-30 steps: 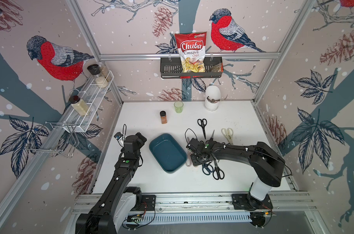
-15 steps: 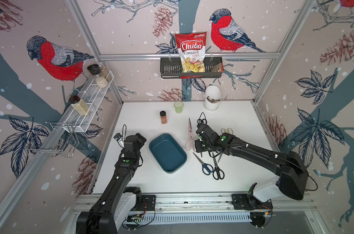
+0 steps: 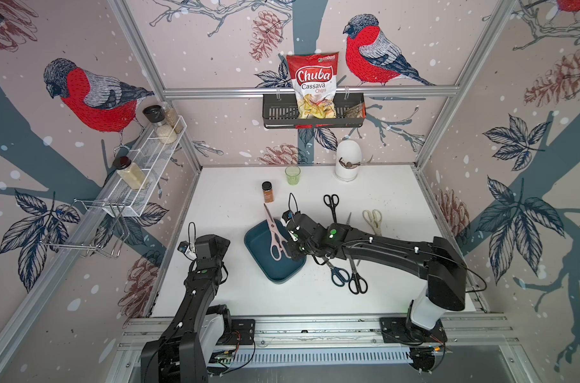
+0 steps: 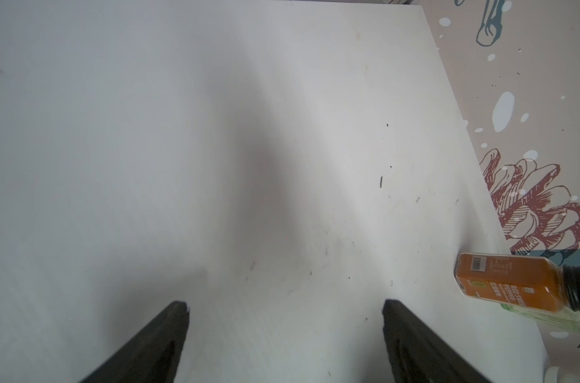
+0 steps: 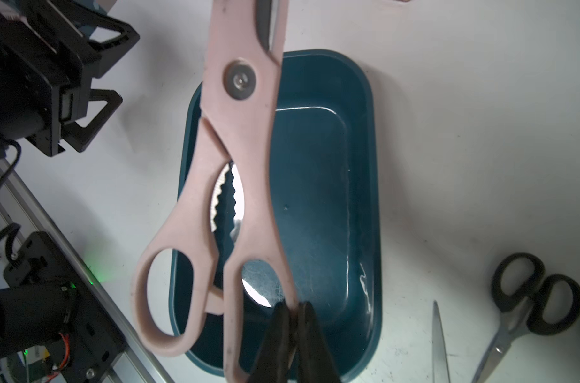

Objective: Put the scissors into the storage box
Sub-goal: Place the scissors in the storage box.

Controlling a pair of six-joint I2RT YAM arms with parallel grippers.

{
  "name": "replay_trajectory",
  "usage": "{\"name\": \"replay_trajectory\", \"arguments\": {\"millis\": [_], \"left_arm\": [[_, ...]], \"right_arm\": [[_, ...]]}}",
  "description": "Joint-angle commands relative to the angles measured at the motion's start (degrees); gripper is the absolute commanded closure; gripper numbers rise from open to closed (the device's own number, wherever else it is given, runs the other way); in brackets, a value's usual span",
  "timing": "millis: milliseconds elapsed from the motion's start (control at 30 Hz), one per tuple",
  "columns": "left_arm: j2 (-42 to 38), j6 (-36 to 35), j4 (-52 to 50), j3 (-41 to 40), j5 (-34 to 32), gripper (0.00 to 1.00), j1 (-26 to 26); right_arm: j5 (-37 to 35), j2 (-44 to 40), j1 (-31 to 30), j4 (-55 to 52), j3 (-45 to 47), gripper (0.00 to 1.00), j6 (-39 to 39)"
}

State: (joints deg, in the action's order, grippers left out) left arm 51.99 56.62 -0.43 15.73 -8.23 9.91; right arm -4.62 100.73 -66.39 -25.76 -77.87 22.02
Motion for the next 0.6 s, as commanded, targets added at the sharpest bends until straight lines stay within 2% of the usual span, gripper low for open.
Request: {"name": "replay_trajectory", "arguments": {"millis": [0, 267, 567], "left_arm": [[-0.65, 0.61, 0.59, -0.23, 1.63, 0.05, 0.55], [-0.92, -1.17, 0.06, 1.82, 1.63, 0.05, 0.55], [-1.49, -2.83, -0.34, 2.56, 0.64, 0.05, 0.66]], "right_arm": [[-0.19, 3.68, -0.58, -0.92, -2.18, 1.0, -3.17], [-3.06, 13.91, 0.45, -8.62, -8.54, 1.0, -5.04], [-2.94, 17.05, 0.73, -9.71, -8.62, 1.0, -7.2]]}}
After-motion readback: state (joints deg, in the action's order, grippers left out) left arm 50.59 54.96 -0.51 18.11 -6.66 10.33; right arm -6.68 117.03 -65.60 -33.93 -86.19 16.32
